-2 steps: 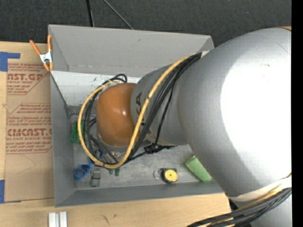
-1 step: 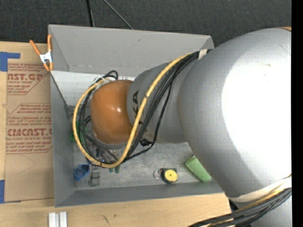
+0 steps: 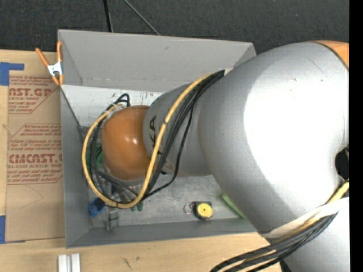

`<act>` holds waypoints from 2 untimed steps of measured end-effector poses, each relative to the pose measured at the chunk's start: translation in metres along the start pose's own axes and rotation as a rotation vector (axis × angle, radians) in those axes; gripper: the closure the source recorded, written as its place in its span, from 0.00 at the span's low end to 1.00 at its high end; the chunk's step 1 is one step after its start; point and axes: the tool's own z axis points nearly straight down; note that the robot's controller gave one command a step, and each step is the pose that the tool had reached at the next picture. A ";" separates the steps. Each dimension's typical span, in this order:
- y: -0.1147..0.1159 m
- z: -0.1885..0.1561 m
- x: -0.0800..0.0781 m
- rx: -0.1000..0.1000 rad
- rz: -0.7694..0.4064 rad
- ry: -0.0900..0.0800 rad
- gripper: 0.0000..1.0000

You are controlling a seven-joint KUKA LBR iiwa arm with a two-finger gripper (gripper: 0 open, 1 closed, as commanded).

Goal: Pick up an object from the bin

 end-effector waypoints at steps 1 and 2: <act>0.001 0.000 0.000 -0.001 0.000 -0.001 0.00; -0.001 0.001 0.000 0.001 0.000 0.001 1.00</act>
Offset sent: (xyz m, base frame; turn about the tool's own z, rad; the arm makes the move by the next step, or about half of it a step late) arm 0.0000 0.0000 0.0000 0.0000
